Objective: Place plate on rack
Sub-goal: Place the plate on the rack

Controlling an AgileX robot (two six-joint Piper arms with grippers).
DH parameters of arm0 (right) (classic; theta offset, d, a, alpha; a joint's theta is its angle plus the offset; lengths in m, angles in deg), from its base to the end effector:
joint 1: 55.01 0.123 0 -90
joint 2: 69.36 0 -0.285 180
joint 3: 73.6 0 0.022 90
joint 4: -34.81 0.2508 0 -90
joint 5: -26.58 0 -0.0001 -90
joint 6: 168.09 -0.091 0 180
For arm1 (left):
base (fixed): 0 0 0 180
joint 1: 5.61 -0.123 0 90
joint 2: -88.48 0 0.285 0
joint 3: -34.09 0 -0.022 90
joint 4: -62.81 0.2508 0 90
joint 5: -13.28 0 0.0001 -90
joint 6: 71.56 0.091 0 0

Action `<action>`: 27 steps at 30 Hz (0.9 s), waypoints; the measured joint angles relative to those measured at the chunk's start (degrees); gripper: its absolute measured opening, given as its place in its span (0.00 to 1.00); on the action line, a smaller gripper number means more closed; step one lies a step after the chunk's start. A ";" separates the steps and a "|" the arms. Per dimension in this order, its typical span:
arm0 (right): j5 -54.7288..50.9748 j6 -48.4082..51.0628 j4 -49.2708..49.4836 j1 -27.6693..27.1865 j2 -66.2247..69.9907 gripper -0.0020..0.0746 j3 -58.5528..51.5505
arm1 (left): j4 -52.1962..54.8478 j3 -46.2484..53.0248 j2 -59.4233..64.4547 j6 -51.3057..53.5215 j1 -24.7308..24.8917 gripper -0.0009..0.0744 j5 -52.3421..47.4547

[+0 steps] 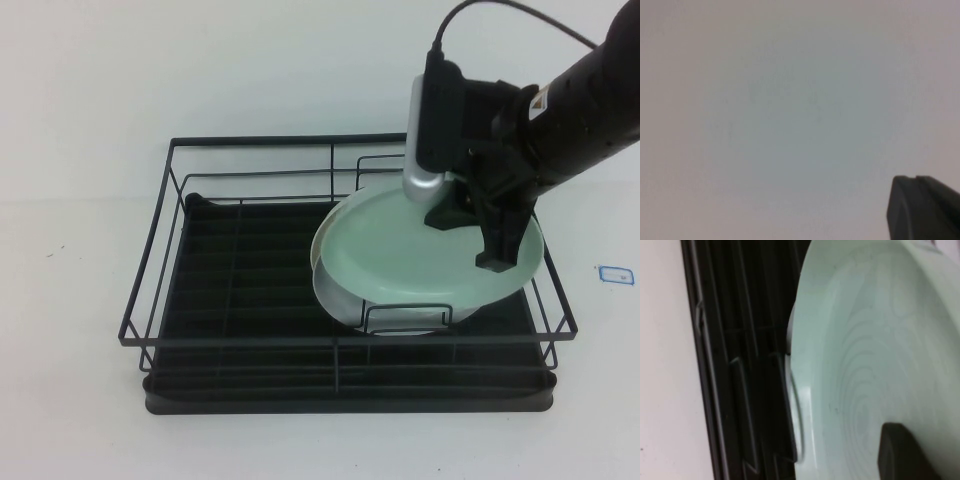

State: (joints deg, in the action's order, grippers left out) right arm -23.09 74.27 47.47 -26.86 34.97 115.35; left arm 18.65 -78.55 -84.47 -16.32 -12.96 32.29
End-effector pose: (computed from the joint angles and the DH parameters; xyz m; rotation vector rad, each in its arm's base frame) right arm 0.3230 0.1901 0.3246 -1.6946 1.8384 0.0246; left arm 0.0271 0.0243 0.2901 -0.1594 1.0689 0.4361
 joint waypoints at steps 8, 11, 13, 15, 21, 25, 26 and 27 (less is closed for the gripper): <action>-0.59 -0.11 -0.40 0.00 2.02 0.23 0.00 | -0.57 0.36 0.00 2.44 0.00 0.01 -0.68; -0.47 -0.11 -0.38 0.00 2.64 0.23 0.00 | -0.68 0.36 0.00 2.44 0.00 0.01 -0.68; -0.37 0.01 0.30 0.00 3.28 0.23 0.00 | -0.33 0.36 0.00 2.44 0.00 0.01 -0.68; -0.03 0.74 1.40 0.00 3.84 0.23 0.00 | 0.62 0.36 0.00 2.44 0.00 0.01 -0.68; 1.00 2.90 4.31 0.00 5.22 0.23 0.00 | 12.18 0.36 0.08 0.60 0.00 0.01 -1.17; 1.32 3.34 4.68 0.00 6.15 0.23 0.00 | 30.15 0.36 0.08 -22.53 0.00 0.01 -8.71; 1.37 3.34 4.76 0.00 6.28 0.23 0.00 | 38.20 0.36 0.08 -29.12 0.00 0.01 -11.56; 1.46 3.34 4.80 0.00 6.54 0.23 0.00 | 45.77 0.36 0.08 -36.12 0.00 0.01 -14.24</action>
State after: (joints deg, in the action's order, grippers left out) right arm -21.63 77.61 52.27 -26.86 41.50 115.35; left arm 64.42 -78.18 -84.38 -52.44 -12.96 18.05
